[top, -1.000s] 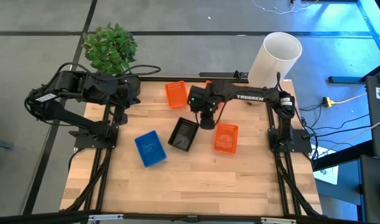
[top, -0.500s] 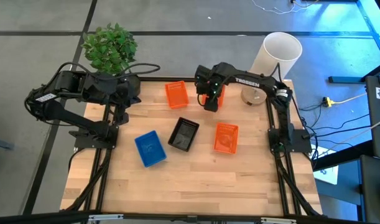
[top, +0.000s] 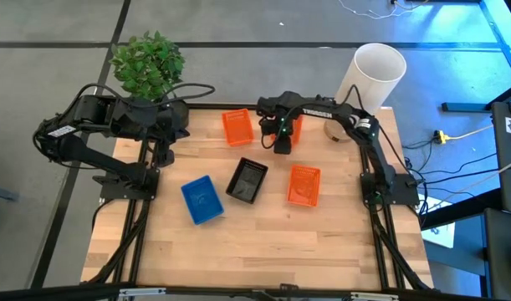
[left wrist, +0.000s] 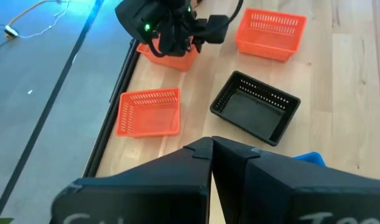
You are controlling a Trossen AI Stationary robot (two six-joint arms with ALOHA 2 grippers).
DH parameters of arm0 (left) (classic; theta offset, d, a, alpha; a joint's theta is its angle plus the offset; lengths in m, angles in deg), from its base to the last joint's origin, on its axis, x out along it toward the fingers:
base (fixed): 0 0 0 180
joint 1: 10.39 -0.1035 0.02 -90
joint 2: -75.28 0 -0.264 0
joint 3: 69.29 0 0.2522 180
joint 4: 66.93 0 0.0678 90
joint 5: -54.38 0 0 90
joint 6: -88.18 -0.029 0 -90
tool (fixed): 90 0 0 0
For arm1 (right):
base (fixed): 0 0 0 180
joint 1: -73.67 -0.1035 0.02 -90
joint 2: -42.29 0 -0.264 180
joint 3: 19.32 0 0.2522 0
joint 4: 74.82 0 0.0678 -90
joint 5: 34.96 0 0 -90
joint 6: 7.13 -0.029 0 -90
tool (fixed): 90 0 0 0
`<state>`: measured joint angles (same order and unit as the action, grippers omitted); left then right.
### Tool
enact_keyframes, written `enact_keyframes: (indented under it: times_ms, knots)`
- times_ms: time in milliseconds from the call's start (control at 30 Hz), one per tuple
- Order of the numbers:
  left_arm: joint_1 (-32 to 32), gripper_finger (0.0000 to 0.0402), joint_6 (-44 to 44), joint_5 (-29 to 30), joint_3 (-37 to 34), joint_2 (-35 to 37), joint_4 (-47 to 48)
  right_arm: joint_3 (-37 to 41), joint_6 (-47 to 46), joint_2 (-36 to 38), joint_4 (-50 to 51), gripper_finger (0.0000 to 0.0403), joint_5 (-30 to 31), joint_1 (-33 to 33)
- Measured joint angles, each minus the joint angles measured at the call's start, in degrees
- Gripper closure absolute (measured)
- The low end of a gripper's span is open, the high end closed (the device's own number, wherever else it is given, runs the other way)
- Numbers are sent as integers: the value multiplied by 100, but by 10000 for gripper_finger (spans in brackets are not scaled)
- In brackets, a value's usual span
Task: Stack baskets by color
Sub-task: Stack the top right orange bin on top of the top left orange bin
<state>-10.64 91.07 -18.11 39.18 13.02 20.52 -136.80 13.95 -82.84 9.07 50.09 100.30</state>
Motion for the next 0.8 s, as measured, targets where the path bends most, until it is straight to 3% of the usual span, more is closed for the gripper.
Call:
enact_keyframes:
  times_ms: [200, 433, 533, 667, 800]
  knots:
    - [0, 401, 17, -33, 0, 0, 2, 0, 175, -127, -164, 276, 522, 0]
    - [2, 400, 17, -55, 0, -1, 2, 0, 238, -257, -339, 279, 503, 0]
    - [0, 401, 17, -59, 0, 0, 4, 2, 410, -284, -338, 310, 503, 0]
    - [1, 400, 15, -68, -1, -2, 38, 0, 690, -280, -293, 388, 755, -37]
    - [2, 401, 2, -68, -2, 0, 51, -192, 813, -270, 185, 397, 1541, -155]
